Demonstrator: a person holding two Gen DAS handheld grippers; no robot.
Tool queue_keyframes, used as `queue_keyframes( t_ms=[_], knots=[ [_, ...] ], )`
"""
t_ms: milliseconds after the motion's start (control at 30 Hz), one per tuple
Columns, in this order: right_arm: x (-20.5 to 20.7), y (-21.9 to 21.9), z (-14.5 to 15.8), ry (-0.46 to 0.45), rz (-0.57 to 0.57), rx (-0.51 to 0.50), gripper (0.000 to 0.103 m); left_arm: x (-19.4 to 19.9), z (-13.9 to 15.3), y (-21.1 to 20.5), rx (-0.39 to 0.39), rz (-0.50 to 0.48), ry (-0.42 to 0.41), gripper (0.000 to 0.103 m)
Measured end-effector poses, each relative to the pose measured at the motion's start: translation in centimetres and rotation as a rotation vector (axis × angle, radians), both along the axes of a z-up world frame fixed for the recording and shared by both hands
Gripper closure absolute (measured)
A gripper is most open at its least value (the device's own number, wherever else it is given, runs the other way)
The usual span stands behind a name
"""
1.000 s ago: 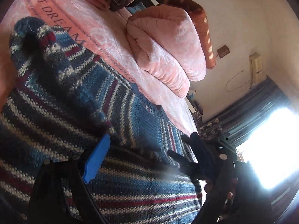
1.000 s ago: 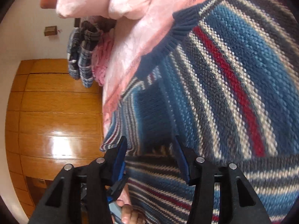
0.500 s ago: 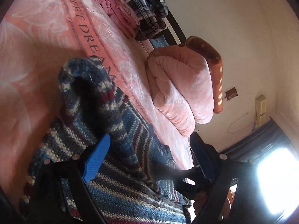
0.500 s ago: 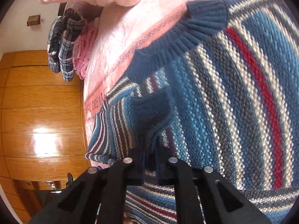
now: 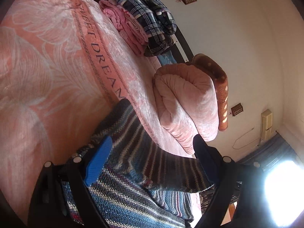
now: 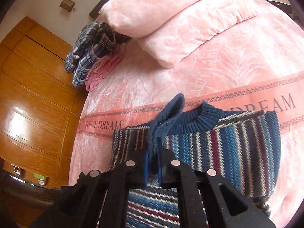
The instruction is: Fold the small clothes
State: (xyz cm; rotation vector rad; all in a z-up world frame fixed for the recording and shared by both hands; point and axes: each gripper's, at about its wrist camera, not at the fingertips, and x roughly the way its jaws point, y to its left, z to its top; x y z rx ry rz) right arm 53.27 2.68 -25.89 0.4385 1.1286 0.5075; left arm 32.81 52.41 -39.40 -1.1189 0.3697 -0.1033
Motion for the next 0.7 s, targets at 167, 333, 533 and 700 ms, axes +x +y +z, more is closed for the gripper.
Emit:
queue_keyframes(
  t_ms=[167, 333, 533, 700],
  knots=[
    [-1.1, -3.4, -3.5, 0.055, -0.052, -0.017, 0.096, 0.7, -0.6, -0.4, -0.028, -0.043, 0.01, 0.017],
    [-1.4, -5.6, -7.9, 0.12, -0.093, -0.035, 0.096, 1.7, -1.1, -1.2, -0.037, -0.092, 0.023, 0.017],
    [-2.0, -7.6, -11.8, 0.177, -0.138, -0.04, 0.096, 2.2, -1.7, -1.7, -0.037, -0.112, 0.05, 0.017],
    [-2.0, -8.5, -15.1, 0.245, -0.142, -0.037, 0.089, 2.7, -2.0, -1.9, -0.037, -0.127, 0.064, 0.017]
  ],
)
